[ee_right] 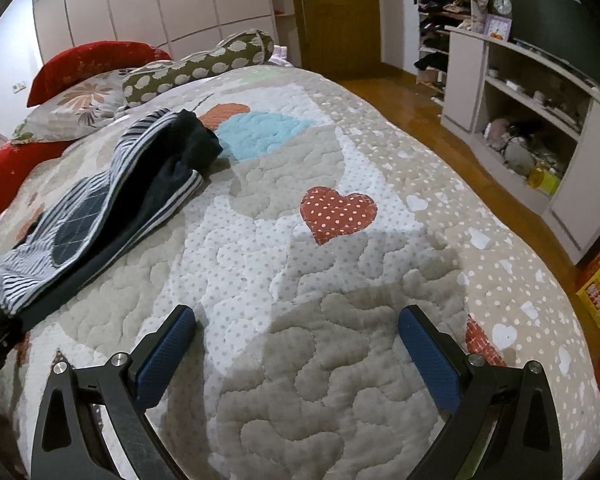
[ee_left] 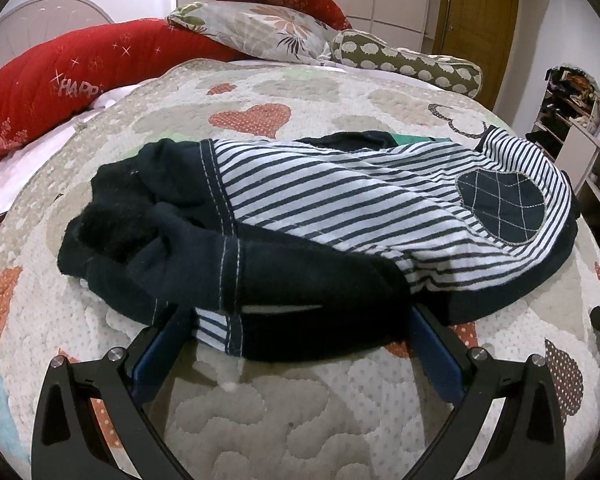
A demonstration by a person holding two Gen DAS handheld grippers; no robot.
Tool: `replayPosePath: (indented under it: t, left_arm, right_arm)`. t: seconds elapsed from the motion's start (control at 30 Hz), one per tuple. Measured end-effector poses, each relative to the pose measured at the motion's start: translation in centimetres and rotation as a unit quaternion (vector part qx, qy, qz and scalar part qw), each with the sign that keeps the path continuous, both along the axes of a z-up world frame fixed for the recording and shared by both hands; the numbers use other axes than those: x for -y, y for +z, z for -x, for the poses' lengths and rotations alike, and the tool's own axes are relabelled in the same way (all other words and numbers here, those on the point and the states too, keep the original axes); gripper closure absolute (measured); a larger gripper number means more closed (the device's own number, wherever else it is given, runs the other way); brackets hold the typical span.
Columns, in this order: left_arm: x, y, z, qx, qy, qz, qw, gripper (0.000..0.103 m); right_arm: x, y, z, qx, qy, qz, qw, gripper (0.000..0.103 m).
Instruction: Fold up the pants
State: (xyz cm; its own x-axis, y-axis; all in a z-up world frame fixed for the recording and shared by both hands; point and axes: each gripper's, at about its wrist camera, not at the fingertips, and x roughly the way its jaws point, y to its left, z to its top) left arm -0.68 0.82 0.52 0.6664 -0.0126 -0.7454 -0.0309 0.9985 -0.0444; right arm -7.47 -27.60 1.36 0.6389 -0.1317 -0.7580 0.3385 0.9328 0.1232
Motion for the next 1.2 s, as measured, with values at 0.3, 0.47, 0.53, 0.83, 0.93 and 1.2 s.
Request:
replayPosePath:
  t: [0.3,0.47,0.53,0.83,0.93,1.2]
  left_arm:
    - [0.5,0.1,2.3,0.004,0.004,-0.028,0.9996,0.000]
    - [-0.3,-0.3,2.8,0.011,-0.004,0.001,0.9999,0.000]
    - [-0.3,-0.3,2.8,0.015,-0.006,0.004,0.9999,0.000]
    - [-0.6,-0.5,2.9,0.022,-0.013,0.021,0.9995,0.000]
    - [-0.8,-0.5,3.0,0.023,-0.015,0.026,0.9993,0.000]
    - [-1.3,0.1,3.4,0.007,-0.035,0.028,0.9990,0.000]
  right_arm:
    - [0.6,0.0,-1.2,-0.046,0.043,-0.019,0.998,0.000]
    - [-0.2,1.3,-2.2,-0.057,0.039,-0.004,0.998,0.009]
    - [0.1,2.7,-3.6,-0.042,0.054,-0.027,0.997,0.015]
    - [-1.3,3.0,-14.1,-0.027,0.087,-0.186,0.978,0.028]
    - [-2.2,2.6,-15.8,-0.034,0.085,-0.230,0.969,0.088]
    - [-1.9,4.9,-8.8,0.005,0.077,-0.203,0.976,0.089]
